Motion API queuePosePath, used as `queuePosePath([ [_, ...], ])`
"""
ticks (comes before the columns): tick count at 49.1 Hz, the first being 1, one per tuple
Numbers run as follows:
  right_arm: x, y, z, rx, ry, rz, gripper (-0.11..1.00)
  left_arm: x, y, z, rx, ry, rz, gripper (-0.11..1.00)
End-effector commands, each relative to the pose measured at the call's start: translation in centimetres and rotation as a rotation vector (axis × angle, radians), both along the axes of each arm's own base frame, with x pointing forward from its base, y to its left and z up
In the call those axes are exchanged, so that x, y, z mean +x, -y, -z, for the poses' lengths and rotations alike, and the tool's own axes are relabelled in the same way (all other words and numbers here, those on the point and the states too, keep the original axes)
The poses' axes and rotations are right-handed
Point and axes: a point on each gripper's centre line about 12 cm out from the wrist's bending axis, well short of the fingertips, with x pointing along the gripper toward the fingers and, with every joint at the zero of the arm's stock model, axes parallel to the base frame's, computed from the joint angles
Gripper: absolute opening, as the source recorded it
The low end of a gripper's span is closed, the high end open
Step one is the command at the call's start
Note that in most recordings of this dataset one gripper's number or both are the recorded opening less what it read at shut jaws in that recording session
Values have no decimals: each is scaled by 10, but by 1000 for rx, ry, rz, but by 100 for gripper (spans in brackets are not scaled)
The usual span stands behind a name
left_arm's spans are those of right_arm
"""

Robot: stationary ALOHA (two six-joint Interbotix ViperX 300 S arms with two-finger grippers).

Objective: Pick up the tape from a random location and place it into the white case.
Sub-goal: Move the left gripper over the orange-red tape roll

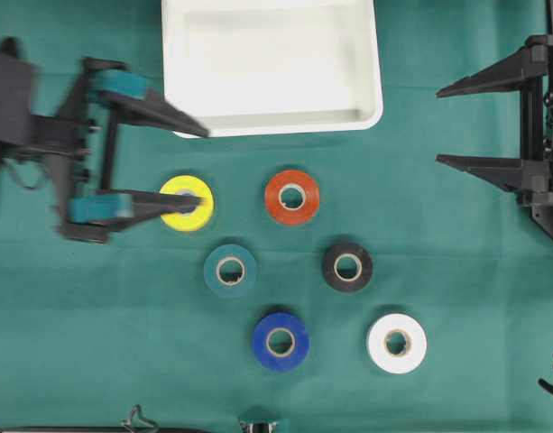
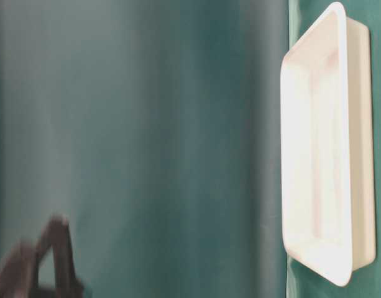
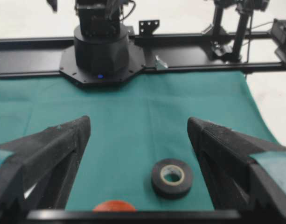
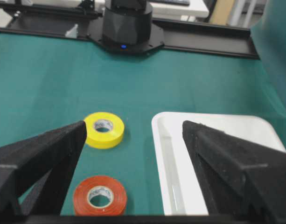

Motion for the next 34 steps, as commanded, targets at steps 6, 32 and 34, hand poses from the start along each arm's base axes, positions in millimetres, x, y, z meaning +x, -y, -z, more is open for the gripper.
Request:
queuePosePath([
  [6, 3, 0, -11, -2, 26, 1, 93, 41, 3, -19, -5, 35, -4, 99],
  [32, 3, 0, -9, -1, 20, 1, 93, 82, 2, -19, -7, -30, -16, 99],
  [34, 3, 0, -10, -1, 21, 0, 93, 82, 2, -18, -8, -36, -16, 99],
])
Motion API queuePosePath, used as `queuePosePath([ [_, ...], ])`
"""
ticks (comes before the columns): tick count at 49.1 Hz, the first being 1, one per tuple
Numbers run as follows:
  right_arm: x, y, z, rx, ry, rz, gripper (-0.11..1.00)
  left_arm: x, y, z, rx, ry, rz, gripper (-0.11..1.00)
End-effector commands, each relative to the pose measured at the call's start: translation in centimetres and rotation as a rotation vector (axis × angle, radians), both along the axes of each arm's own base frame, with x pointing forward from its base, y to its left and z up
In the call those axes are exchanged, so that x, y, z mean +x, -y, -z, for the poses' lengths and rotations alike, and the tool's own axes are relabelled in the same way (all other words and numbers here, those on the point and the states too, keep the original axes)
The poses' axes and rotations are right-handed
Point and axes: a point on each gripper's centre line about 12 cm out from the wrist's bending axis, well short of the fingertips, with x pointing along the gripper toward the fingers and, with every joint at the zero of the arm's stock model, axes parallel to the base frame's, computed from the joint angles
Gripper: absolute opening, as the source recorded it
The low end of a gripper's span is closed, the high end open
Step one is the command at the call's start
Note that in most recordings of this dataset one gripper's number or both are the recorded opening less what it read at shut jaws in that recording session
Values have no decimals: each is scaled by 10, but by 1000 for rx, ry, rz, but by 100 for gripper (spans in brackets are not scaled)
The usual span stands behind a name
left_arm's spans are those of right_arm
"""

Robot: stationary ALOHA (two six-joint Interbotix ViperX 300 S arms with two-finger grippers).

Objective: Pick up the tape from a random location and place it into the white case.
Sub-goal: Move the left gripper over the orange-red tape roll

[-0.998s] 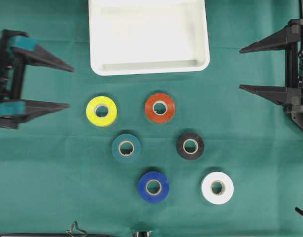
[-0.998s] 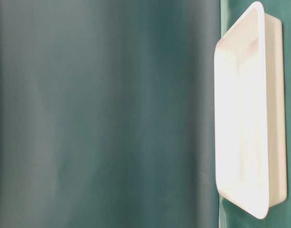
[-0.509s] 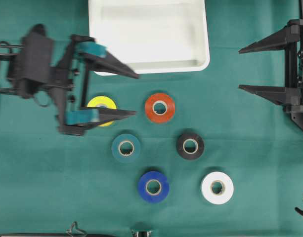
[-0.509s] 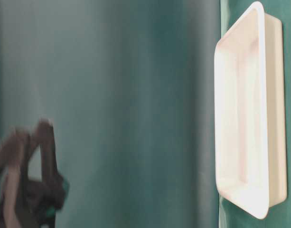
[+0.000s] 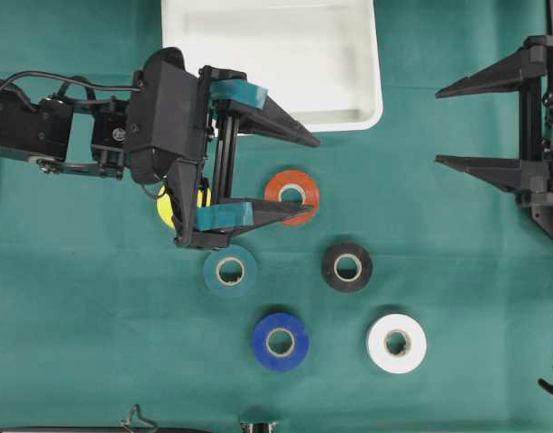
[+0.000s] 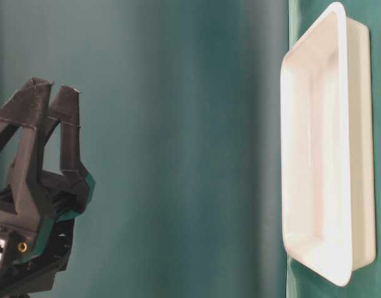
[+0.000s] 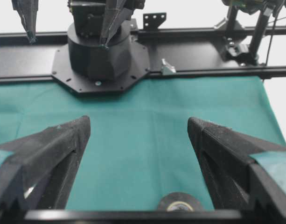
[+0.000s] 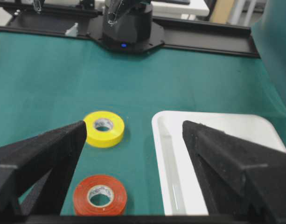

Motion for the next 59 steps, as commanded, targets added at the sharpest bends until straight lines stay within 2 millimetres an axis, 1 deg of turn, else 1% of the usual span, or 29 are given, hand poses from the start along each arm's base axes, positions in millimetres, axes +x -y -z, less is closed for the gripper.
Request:
queuePosePath([
  [1, 3, 1, -11, -1, 26, 3, 93, 0, -1, -14, -7, 32, -4, 99],
  [13, 3, 1, -11, -1, 25, 3, 93, 2, -1, -13, -19, -5, -6, 99],
  [18, 3, 1, -11, -1, 25, 3, 93, 6, -1, -14, -30, -56, -9, 99],
  [32, 3, 0, -9, 0, 11, 1, 93, 27, 2, -17, -12, -320, -9, 99],
  [41, 2, 1, -8, 2, 2, 3, 93, 43, -1, -19, 6, -490, -19, 99],
  [48, 2, 0, -8, 2, 0, 1, 93, 50, -4, -19, 14, -602, -29, 99],
  [59, 2, 1, -7, 0, -2, 3, 93, 54, -5, -19, 20, -732, -33, 99],
])
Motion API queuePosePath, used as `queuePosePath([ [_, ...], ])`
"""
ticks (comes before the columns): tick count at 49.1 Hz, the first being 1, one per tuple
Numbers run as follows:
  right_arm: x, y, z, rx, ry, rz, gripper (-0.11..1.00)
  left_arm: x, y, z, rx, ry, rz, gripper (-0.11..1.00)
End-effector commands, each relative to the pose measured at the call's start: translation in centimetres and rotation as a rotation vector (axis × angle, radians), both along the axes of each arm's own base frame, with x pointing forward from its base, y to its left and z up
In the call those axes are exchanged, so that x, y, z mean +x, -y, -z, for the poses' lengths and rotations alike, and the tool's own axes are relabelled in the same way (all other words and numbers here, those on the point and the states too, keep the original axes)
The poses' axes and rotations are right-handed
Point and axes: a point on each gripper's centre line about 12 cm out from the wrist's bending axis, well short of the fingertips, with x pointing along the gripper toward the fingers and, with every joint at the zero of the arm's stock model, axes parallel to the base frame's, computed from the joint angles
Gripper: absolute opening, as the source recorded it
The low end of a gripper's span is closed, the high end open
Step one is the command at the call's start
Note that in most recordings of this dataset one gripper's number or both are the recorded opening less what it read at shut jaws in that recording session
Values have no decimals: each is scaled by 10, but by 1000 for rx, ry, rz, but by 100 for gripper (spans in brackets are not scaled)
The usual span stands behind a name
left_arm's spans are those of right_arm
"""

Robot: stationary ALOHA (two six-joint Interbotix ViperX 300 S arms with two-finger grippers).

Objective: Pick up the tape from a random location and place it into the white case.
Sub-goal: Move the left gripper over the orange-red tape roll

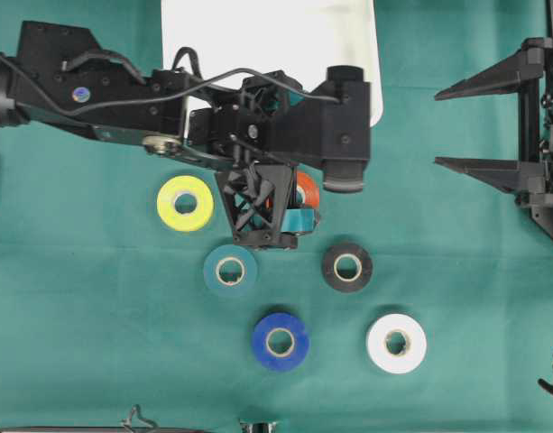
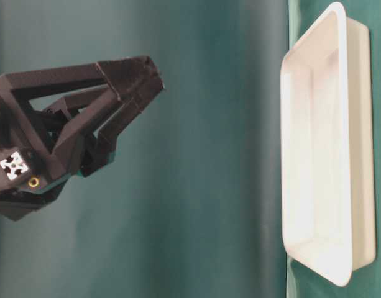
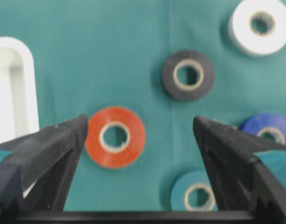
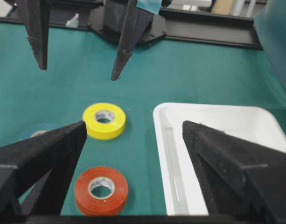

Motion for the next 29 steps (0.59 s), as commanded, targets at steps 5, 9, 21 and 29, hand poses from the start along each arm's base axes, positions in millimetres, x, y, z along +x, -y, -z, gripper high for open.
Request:
queuePosePath([
  [5, 3, 0, -10, -2, 21, 1, 93, 1, -1, -20, 2, -17, -3, 99],
  [9, 3, 0, -9, -2, 17, 1, 93, 3, -1, -21, 2, -17, -3, 99],
  [21, 4, 0, -7, 0, 8, 0, 93, 2, -1, -18, 1, -25, -7, 99],
  [29, 4, 0, -8, 0, 8, 1, 93, 2, -1, -16, -9, -30, -23, 99],
])
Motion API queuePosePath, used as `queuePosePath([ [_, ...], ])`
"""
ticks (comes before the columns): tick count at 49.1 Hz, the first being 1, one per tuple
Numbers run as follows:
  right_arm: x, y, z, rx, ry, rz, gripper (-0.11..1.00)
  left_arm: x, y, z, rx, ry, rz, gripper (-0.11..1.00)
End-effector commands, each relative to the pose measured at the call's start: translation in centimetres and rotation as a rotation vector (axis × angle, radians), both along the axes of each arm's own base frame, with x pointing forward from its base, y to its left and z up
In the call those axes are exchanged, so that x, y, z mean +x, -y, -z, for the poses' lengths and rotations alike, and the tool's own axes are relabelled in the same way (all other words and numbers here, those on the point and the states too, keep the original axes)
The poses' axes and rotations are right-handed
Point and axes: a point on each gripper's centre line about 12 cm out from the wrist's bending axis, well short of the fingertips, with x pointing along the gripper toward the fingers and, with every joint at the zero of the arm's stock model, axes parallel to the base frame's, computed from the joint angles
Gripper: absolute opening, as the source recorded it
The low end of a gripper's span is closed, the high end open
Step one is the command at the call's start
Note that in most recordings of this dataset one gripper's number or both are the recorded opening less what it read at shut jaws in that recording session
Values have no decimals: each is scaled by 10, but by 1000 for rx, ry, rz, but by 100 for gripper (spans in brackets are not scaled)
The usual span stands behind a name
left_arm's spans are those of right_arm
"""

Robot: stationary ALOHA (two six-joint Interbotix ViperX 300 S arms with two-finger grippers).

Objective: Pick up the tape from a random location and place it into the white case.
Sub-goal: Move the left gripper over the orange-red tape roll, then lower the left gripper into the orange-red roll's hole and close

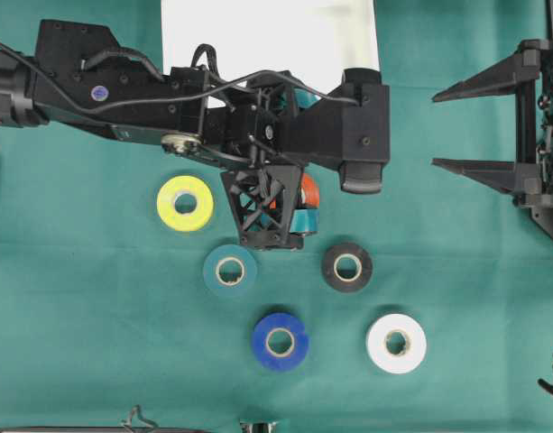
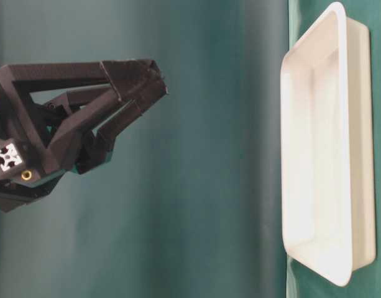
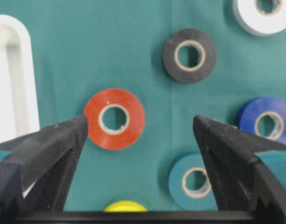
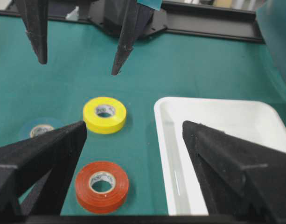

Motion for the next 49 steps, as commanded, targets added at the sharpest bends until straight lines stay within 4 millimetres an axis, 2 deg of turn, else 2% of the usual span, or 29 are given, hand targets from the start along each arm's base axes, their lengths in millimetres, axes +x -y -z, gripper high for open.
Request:
queuePosePath([
  [1, 3, 0, -11, -1, 26, 0, 93, -2, -2, -15, -2, 40, -7, 99],
  [21, 3, 0, -10, -1, 25, 2, 93, -3, -2, -9, -3, 32, -8, 99],
  [35, 3, 0, -11, 1, 26, 0, 93, 0, -1, 11, -5, 46, -8, 99],
  [41, 3, 0, -10, -1, 25, 2, 93, 3, -1, 25, -6, 64, -8, 99],
  [49, 3, 0, -10, -1, 25, 2, 93, 10, 0, 67, -2, 8, -8, 99],
])
